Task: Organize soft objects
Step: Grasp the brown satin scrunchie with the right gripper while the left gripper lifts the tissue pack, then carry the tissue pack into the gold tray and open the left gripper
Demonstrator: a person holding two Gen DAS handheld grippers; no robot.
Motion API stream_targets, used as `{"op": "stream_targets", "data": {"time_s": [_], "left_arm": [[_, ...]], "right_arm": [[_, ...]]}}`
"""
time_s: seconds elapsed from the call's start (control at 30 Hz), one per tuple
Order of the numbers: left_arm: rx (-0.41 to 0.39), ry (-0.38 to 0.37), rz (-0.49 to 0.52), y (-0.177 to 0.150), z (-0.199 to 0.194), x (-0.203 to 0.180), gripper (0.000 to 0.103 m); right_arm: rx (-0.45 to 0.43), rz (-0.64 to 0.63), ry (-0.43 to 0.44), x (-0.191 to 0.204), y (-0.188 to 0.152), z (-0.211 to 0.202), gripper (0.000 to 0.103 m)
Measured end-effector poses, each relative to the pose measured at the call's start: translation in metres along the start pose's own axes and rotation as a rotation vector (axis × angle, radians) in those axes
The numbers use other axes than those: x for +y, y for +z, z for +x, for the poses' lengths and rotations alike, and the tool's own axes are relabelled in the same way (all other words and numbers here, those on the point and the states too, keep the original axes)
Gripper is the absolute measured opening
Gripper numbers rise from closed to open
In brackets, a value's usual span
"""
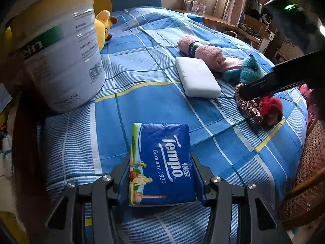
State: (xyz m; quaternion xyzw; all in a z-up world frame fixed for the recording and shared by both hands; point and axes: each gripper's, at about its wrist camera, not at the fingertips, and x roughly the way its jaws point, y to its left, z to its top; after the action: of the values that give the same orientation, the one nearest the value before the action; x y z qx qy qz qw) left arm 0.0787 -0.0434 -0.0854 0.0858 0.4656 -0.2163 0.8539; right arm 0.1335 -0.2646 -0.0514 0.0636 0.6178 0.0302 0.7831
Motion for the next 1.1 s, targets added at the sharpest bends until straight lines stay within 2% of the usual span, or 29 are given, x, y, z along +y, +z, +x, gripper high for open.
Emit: {"op": "stream_targets", "data": {"time_s": [0.17, 0.23, 0.27, 0.33, 0.43, 0.57, 0.73, 0.93, 1.0, 1.1], "left_arm": [[-0.012, -0.009, -0.029, -0.007, -0.008, 0.007, 0.052], [-0.017, -0.016, -0.05, -0.008, -0.01, 0.01, 0.052], [-0.02, -0.024, -0.057, -0.009, -0.012, 0.011, 0.052], [-0.027, -0.028, -0.057, -0.012, -0.017, 0.011, 0.052], [-0.041, -0.04, -0.066, -0.015, -0.025, 0.012, 0.052], [-0.062, -0.067, -0.076, -0.017, -0.04, 0.012, 0.052], [-0.138, -0.103, -0.126, -0.016, -0.08, 0.028, 0.052], [-0.223, -0.065, -0.311, -0.019, -0.132, 0.098, 0.052], [-0.241, -0.031, -0.392, -0.025, -0.148, 0.132, 0.052], [-0.241, 0.087, -0.502, -0.038, -0.164, 0.19, 0.052]], "right_arm": [[0.055, 0.025, -0.04, 0.0, 0.003, 0.024, 0.069], [0.03, 0.013, -0.09, 0.006, -0.001, 0.024, 0.022], [0.012, 0.0, -0.109, 0.011, -0.003, 0.023, 0.016], [-0.001, -0.029, -0.059, 0.02, -0.009, 0.023, 0.015], [-0.026, -0.08, -0.077, 0.031, -0.018, 0.028, 0.019], [-0.025, -0.02, 0.021, 0.014, -0.02, 0.028, 0.025], [-0.039, -0.032, 0.035, 0.009, -0.023, 0.027, 0.025], [-0.053, -0.086, -0.005, 0.024, -0.026, 0.033, 0.025], [-0.057, -0.105, -0.023, 0.028, -0.028, 0.033, 0.025], [-0.06, -0.112, -0.029, 0.032, -0.03, 0.033, 0.025]]}}
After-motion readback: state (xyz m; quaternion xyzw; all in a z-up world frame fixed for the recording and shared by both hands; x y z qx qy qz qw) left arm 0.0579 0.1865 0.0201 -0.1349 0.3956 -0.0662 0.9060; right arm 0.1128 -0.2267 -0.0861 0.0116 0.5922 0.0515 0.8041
